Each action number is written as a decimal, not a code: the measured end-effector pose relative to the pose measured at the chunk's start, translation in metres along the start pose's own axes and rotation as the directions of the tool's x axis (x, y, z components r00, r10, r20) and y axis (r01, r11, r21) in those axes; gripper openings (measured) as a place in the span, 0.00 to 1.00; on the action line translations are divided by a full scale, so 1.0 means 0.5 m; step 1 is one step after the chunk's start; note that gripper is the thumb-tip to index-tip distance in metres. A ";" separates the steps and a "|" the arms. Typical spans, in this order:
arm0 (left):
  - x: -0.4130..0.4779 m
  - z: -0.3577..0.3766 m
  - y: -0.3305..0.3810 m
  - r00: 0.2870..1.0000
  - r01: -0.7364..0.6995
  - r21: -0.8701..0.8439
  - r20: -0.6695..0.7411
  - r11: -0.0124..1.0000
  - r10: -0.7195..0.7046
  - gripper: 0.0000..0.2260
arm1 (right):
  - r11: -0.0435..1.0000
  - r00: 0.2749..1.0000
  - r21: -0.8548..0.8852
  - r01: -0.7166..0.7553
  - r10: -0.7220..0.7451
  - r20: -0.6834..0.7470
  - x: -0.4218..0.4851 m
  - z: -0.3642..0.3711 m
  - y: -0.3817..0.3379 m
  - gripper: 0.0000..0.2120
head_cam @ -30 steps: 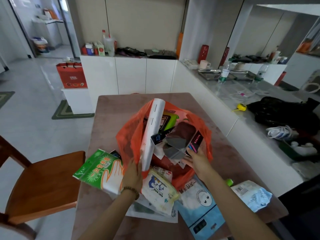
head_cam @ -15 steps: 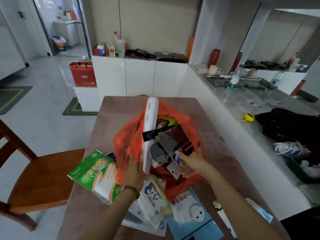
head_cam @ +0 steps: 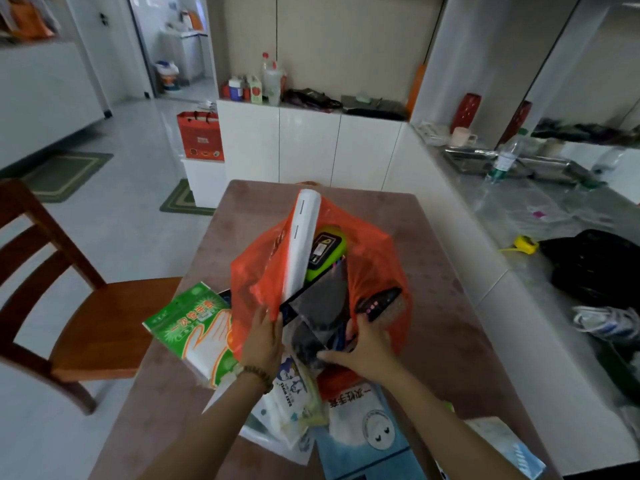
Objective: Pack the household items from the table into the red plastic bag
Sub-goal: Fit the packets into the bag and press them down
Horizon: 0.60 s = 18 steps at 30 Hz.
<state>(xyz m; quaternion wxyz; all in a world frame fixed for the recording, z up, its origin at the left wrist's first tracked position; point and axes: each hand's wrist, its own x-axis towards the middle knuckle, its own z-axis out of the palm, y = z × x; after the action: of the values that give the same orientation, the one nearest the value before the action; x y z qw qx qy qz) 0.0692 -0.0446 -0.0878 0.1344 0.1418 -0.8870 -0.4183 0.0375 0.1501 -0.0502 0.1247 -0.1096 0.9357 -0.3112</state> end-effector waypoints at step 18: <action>0.144 -0.087 0.055 0.888 -0.217 0.006 0.416 0.976 0.196 0.15 | 0.912 0.891 0.402 -0.074 -0.121 0.438 0.100 0.000 -0.130 0.29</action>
<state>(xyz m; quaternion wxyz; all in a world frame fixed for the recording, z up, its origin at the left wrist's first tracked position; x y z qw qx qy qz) 0.0144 -0.0849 -0.0309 -0.0160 -0.0414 -0.9159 -0.3990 -0.0017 0.0852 -0.0189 0.3559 -0.1623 0.7931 -0.4669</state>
